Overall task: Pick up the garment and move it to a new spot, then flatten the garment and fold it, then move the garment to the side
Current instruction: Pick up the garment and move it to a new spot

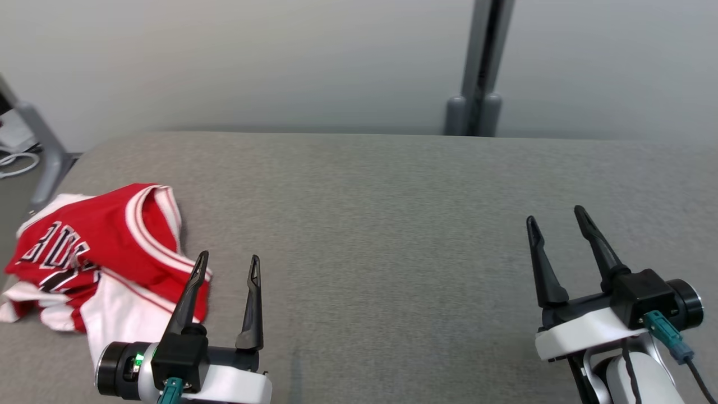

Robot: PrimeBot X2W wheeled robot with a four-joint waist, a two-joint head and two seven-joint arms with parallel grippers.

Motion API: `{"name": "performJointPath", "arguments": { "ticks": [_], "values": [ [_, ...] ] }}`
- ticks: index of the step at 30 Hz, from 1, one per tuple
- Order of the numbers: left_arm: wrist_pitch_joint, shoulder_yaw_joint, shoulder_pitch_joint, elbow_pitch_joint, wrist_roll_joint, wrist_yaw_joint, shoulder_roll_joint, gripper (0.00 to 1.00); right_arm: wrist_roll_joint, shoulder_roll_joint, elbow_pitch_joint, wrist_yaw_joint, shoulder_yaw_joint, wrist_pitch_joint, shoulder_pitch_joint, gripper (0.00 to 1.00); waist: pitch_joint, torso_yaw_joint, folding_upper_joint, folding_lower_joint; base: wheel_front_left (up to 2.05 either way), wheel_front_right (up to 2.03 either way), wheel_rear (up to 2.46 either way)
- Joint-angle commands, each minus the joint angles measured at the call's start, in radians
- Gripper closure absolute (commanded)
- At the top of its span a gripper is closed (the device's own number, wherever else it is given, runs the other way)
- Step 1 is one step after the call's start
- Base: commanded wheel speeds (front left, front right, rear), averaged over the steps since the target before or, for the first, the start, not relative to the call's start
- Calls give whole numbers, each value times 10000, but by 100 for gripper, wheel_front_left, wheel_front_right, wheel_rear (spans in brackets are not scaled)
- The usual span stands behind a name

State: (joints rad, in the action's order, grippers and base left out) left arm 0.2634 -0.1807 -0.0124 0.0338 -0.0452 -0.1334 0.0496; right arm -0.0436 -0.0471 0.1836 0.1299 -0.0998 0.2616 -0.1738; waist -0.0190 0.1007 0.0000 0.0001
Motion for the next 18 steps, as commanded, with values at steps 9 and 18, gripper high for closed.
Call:
{"name": "performJointPath", "arguments": {
  "ticks": [9, 18],
  "values": [
    [16, 328, -272, 216, -22, 71, 30, 0, -160, -63, 101, 9, -284, 54, 227, 0, 306, 2184, 0, -1, 0, 0, 0],
    [16, 544, -505, 176, 127, 222, 44, 0, -380, -63, 181, 9, -613, 54, 380, 0, 602, 3343, 0, -1, 0, 0, 0]
  ]
}}
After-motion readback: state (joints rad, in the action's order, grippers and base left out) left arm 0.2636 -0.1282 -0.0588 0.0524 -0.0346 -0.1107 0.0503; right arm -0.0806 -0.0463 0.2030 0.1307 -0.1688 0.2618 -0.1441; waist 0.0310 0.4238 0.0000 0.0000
